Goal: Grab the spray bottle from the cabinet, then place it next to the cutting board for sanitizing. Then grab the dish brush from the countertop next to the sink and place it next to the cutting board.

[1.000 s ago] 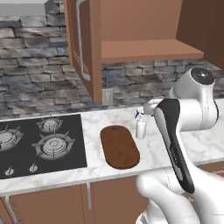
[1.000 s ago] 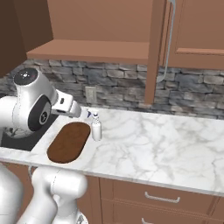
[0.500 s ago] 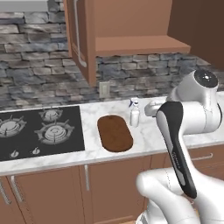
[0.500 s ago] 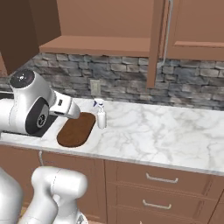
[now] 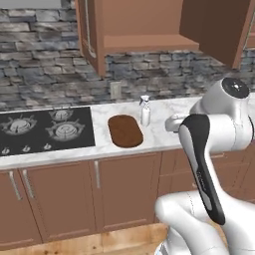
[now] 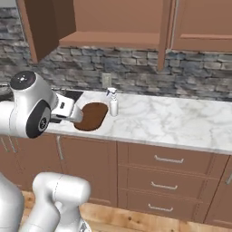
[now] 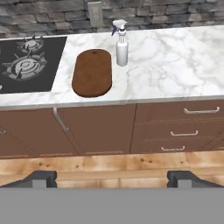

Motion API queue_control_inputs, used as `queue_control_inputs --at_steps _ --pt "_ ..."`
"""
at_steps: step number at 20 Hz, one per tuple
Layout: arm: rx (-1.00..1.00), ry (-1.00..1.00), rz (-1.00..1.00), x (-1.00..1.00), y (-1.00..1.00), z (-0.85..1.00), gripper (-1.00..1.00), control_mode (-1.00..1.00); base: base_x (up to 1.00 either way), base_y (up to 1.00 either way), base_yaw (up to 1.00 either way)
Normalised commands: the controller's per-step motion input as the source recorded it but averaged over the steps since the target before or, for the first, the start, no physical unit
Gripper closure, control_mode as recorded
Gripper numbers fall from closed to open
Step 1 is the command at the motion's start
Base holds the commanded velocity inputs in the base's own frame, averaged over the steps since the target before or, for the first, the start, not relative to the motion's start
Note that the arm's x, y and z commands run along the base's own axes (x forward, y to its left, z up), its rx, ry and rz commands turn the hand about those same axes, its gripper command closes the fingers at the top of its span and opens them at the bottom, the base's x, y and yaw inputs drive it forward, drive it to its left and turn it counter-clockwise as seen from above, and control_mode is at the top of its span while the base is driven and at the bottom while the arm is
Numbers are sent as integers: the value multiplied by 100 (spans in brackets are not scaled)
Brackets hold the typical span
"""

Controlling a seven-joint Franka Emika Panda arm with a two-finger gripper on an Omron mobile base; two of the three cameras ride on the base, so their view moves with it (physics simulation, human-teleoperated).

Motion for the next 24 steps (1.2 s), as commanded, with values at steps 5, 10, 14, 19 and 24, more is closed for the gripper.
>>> queue_control_inputs --at_steps 5,10,14,19,24 --pt "0 0 0 0 0 0 -100 100 -24 36 35" --pt "0 0 0 0 0 0 -100 100 -1 14 63" --pt "0 0 0 0 0 0 -100 100 0 11 66" --pt "0 0 0 0 0 0 -100 100 3 38 63" --pt "0 0 0 0 0 0 -100 100 13 53 54"
